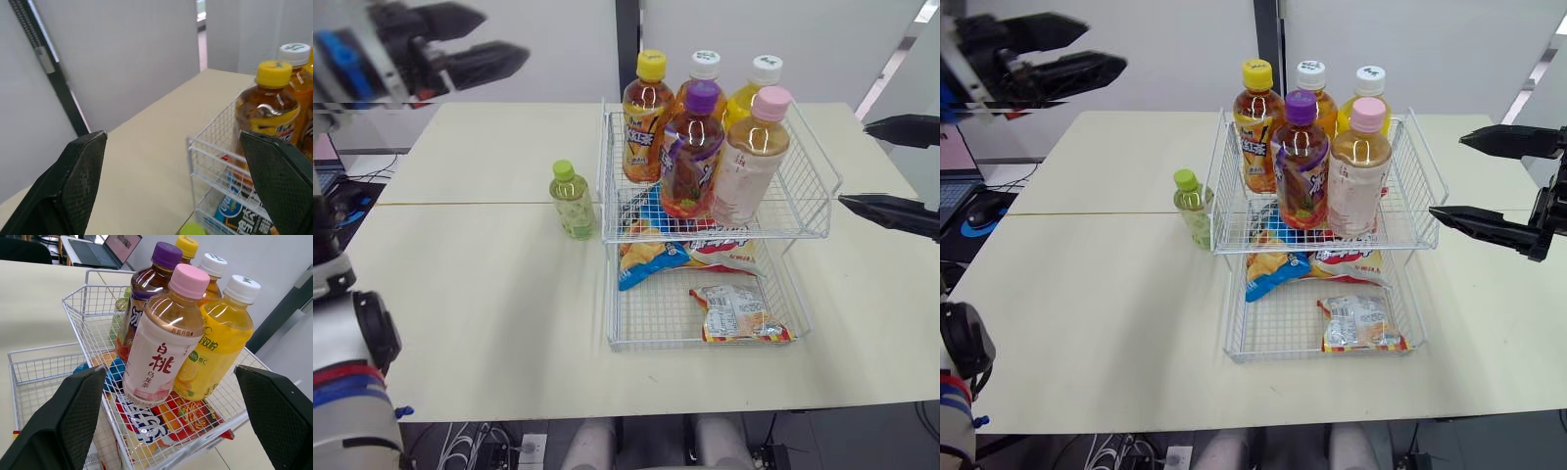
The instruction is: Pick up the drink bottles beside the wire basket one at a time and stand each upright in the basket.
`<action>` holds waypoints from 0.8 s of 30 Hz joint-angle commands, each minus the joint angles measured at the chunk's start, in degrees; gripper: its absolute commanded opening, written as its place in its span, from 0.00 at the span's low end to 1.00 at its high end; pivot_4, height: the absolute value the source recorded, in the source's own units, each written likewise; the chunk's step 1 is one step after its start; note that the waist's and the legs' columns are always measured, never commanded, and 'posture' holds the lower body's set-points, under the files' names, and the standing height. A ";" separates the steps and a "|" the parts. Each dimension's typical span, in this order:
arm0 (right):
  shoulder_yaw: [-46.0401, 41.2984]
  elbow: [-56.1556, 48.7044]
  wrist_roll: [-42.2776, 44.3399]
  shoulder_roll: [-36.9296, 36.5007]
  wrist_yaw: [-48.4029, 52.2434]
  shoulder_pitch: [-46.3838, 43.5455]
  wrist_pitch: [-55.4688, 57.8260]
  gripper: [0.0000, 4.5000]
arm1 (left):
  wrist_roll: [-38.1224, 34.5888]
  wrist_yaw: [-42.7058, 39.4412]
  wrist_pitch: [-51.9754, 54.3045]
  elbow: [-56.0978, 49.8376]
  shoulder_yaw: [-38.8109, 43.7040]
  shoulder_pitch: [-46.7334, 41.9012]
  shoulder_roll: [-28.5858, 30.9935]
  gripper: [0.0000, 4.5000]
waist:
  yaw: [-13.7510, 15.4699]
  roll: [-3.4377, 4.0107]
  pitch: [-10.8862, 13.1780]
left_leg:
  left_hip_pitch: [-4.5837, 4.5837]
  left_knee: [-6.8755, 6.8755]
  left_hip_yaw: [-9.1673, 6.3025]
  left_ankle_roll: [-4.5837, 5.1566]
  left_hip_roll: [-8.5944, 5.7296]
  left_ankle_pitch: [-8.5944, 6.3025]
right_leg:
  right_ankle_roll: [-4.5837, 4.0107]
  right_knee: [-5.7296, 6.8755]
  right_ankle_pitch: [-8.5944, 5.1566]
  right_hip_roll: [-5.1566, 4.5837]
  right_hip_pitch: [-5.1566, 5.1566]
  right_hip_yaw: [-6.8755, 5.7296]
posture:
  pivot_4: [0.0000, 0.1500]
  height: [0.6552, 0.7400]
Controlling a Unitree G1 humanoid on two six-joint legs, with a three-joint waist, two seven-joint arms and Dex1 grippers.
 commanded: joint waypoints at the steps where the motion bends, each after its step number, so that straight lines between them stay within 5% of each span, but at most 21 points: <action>1: 0.22 0.60 -0.17 -1.25 0.72 -1.98 -1.60 1.00 | 0.62 3.03 -3.32 -4.91 5.86 8.91 1.02 0.99 | 0.02 0.00 0.00 | 0.00 -0.03 -0.01 0.00 0.01 0.00 | -0.02 -0.03 0.01 0.00 0.00 0.00 | 1.00 1.00; 11: 3.58 -0.24 1.92 -1.48 1.58 -4.76 -0.47 1.00 | -2.33 8.27 -5.82 -15.84 17.29 35.49 -3.77 0.99 | 0.21 0.00 -0.01 | -0.02 -0.04 -0.04 0.00 0.03 -0.01 | -0.04 -0.12 0.03 -0.08 0.00 -0.04 | 1.00 1.00; 24: 6.61 -3.11 2.65 -1.18 -0.69 -6.93 1.05 1.00 | -4.87 16.08 -5.69 -23.34 13.15 38.08 -9.42 0.99 | 1.40 0.00 -0.02 | -0.01 -0.04 -0.08 0.01 -0.01 -0.01 | -0.06 -0.14 0.04 -0.08 0.06 -0.08 | 1.00 1.00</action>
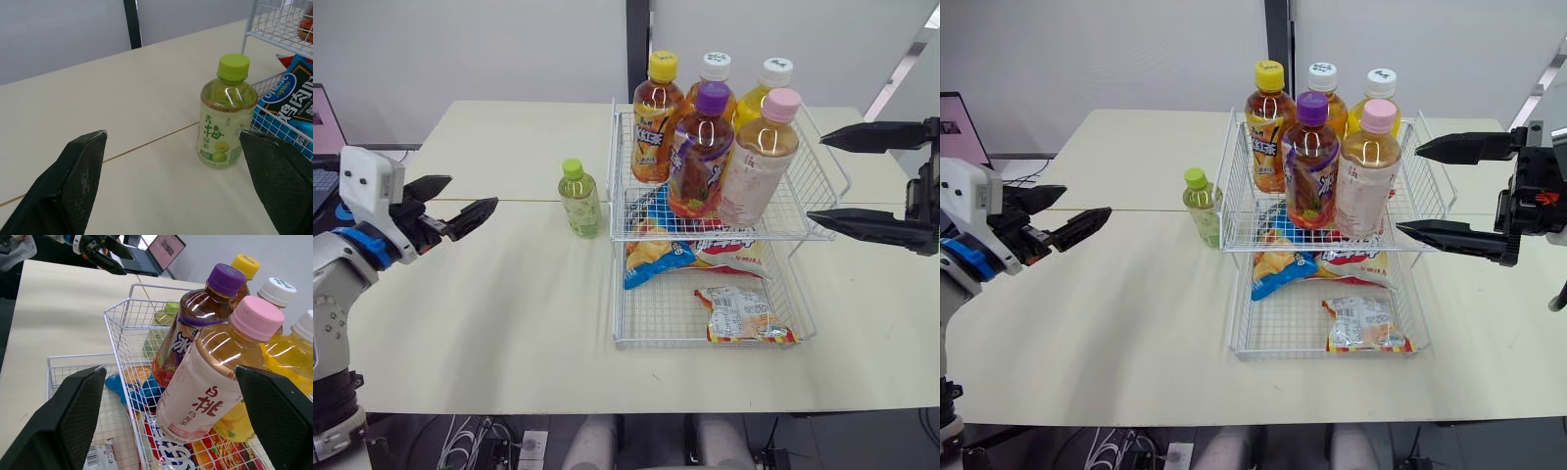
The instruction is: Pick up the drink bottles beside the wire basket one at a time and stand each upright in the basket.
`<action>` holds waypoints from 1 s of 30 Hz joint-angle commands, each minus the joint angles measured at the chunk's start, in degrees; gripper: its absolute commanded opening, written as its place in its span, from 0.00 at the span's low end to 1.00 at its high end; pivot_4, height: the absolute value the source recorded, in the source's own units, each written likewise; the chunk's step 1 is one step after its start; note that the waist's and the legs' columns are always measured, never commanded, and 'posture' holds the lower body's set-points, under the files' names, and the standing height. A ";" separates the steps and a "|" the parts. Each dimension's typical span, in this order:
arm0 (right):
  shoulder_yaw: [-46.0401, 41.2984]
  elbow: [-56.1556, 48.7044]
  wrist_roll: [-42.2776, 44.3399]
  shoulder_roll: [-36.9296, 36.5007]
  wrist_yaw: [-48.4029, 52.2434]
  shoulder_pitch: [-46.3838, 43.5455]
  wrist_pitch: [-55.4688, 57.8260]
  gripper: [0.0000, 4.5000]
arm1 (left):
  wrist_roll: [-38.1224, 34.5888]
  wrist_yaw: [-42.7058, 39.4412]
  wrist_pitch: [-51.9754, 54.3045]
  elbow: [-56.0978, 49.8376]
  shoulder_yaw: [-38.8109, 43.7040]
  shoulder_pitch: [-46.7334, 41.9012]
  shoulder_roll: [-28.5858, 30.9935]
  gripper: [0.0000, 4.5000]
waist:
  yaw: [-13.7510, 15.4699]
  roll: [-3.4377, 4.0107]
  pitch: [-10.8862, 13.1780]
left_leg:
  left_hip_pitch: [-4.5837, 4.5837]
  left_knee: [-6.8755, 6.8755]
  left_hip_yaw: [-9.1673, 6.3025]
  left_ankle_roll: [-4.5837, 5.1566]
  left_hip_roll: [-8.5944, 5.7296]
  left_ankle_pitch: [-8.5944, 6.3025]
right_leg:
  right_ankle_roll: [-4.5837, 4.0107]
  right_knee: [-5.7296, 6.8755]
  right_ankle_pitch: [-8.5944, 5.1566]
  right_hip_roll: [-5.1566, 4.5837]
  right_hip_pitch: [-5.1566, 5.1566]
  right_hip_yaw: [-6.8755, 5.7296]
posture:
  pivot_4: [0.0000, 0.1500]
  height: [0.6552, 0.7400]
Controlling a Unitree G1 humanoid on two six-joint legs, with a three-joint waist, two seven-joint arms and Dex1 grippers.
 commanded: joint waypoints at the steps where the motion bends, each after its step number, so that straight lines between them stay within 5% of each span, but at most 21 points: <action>1: -2.13 -1.35 0.28 -1.04 -1.37 -0.15 0.81 1.00 | -0.77 2.48 -0.85 -3.00 -0.88 -1.25 -0.64 0.99 | 0.04 0.00 0.00 | 0.00 0.00 0.00 0.00 0.00 0.00 | 0.00 0.00 0.00 0.00 0.00 0.00 | 1.00 1.00; 30: -5.88 -4.23 2.41 -0.56 -2.61 2.44 2.49 1.00 | -0.14 13.22 1.26 -1.05 -12.31 -12.14 -7.96 0.99 | 0.02 -0.02 -0.01 | 0.00 0.00 0.02 0.00 0.02 0.00 | 0.00 0.01 0.01 0.06 0.02 -0.02 | 1.00 1.00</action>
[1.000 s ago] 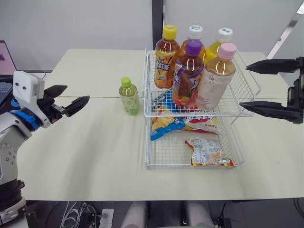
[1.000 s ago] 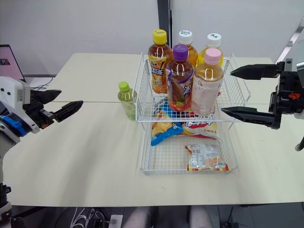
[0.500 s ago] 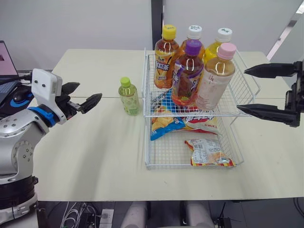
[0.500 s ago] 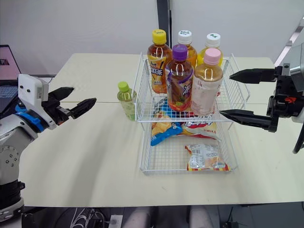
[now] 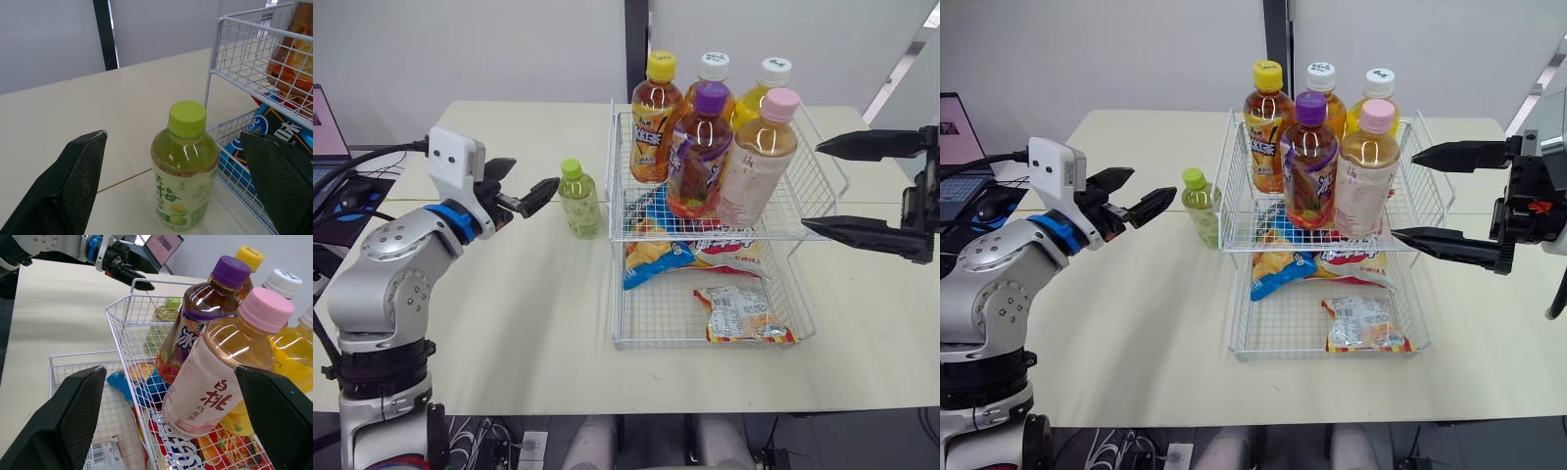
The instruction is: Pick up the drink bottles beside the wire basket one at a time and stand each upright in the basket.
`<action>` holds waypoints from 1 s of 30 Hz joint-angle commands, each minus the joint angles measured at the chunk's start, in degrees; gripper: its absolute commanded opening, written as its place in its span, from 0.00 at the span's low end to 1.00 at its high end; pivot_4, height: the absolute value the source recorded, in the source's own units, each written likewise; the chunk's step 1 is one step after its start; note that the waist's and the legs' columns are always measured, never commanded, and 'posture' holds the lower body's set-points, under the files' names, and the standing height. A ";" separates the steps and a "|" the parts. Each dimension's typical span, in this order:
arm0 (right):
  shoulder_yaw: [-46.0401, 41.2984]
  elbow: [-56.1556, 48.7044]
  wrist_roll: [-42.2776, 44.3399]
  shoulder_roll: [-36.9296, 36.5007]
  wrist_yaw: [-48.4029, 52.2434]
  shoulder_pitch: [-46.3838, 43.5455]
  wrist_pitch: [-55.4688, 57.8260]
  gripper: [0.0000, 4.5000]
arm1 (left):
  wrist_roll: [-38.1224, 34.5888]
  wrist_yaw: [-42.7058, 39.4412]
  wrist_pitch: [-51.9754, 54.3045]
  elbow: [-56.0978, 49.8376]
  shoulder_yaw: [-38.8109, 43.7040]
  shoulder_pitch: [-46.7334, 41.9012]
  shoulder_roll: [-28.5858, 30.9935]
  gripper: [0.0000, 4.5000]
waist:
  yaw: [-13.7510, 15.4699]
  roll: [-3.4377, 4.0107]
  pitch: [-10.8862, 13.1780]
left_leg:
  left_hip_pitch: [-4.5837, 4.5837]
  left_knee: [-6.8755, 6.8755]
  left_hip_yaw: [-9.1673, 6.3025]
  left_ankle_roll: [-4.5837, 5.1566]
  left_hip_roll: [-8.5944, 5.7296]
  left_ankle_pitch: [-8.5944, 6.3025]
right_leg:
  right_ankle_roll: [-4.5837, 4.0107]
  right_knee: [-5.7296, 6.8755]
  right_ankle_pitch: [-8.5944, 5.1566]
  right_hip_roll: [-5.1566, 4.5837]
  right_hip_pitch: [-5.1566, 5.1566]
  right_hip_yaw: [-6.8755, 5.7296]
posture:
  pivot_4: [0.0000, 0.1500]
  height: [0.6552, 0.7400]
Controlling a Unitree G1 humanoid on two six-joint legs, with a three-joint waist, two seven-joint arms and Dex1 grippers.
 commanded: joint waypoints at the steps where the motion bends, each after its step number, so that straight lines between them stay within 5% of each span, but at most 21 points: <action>1: -3.60 -0.91 0.77 -0.64 -0.58 0.34 0.12 1.00 | 0.50 0.88 -1.16 0.06 0.43 -1.35 0.07 0.99 | 0.03 0.00 0.00 | 0.00 0.00 -0.01 0.00 0.00 0.00 | 0.00 0.00 0.00 0.00 0.00 -0.01 | 1.00 1.00; 30: -2.24 -2.95 4.78 -0.21 -3.61 -0.85 0.93 1.00 | 1.66 -1.05 -3.34 4.42 -1.26 -3.47 0.59 0.99 | 0.09 -0.01 -0.01 | 0.00 0.01 -0.02 0.00 0.00 0.00 | 0.00 -0.01 0.00 0.01 0.02 -0.02 | 1.00 1.00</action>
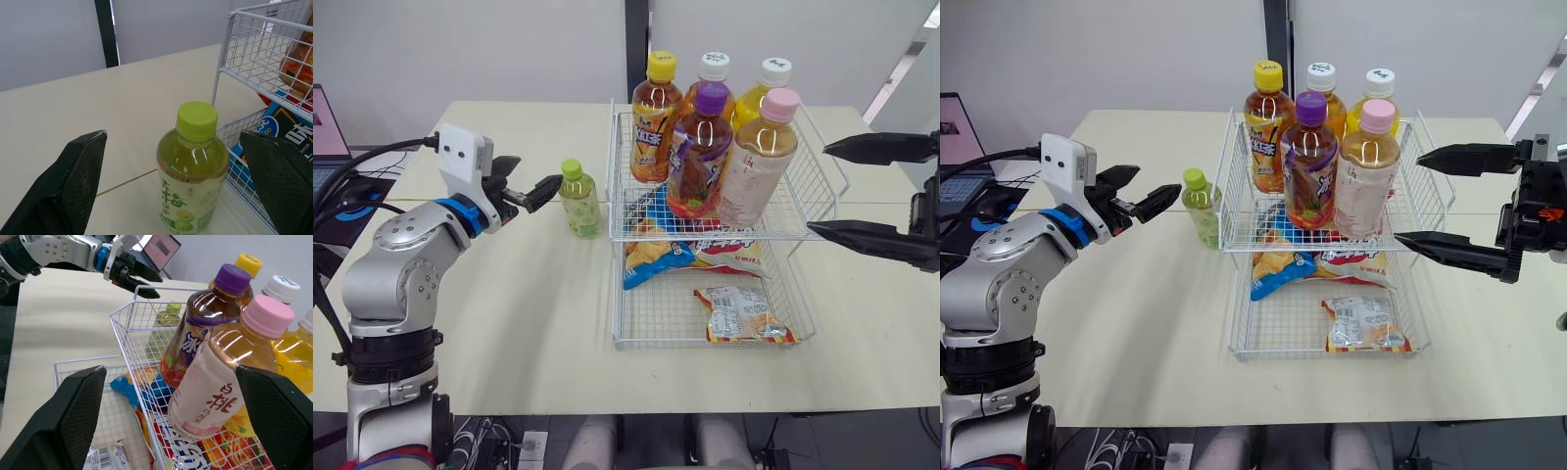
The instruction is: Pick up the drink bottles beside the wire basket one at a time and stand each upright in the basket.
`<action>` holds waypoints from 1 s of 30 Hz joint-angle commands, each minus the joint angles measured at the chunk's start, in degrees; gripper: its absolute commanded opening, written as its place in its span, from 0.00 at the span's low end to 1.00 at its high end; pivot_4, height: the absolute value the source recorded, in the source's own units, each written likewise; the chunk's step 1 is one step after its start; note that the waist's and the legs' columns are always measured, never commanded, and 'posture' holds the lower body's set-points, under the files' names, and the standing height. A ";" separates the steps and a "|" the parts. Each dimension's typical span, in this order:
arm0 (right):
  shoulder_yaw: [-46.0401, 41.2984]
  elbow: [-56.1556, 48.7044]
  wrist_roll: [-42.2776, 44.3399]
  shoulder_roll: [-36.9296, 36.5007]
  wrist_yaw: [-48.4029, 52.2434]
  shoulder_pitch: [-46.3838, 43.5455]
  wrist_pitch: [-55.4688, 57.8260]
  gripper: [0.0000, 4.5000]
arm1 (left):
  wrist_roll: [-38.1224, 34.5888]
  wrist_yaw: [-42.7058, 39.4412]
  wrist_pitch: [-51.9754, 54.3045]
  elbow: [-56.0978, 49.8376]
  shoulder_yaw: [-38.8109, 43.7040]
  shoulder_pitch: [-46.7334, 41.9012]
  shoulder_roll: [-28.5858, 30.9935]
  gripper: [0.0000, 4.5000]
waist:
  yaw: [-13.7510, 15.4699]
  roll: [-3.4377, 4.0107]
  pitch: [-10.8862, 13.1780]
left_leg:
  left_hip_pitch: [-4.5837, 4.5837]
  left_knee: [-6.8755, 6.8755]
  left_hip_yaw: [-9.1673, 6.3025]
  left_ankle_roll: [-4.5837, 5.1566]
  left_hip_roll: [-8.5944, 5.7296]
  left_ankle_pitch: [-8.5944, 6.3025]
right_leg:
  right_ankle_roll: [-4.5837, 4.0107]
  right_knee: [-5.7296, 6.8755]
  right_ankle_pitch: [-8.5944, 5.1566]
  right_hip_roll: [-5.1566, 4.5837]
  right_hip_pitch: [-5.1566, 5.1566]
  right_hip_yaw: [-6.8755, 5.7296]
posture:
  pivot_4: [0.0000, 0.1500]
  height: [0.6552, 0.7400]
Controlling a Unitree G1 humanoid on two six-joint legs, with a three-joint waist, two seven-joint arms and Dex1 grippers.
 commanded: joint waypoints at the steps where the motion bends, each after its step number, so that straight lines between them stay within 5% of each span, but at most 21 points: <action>1: 1.31 -0.55 1.02 -0.08 -1.35 -2.68 -0.96 1.00 | 0.39 -0.35 -1.53 -0.85 0.68 -0.51 0.69 0.99 | 0.00 0.00 0.00 | 0.00 0.00 -0.01 0.00 0.00 0.00 | 0.00 0.00 0.00 0.00 0.00 -0.01 | 1.00 1.00; 30: 4.15 -3.40 6.13 0.14 -5.47 -5.53 1.08 1.00 | 0.23 -0.13 -1.36 -2.36 -0.15 0.59 -0.43 0.99 | 0.06 0.00 0.00 | -0.01 -0.01 -0.03 0.00 0.00 0.00 | 0.00 -0.02 0.00 0.00 0.00 -0.01 | 1.00 1.00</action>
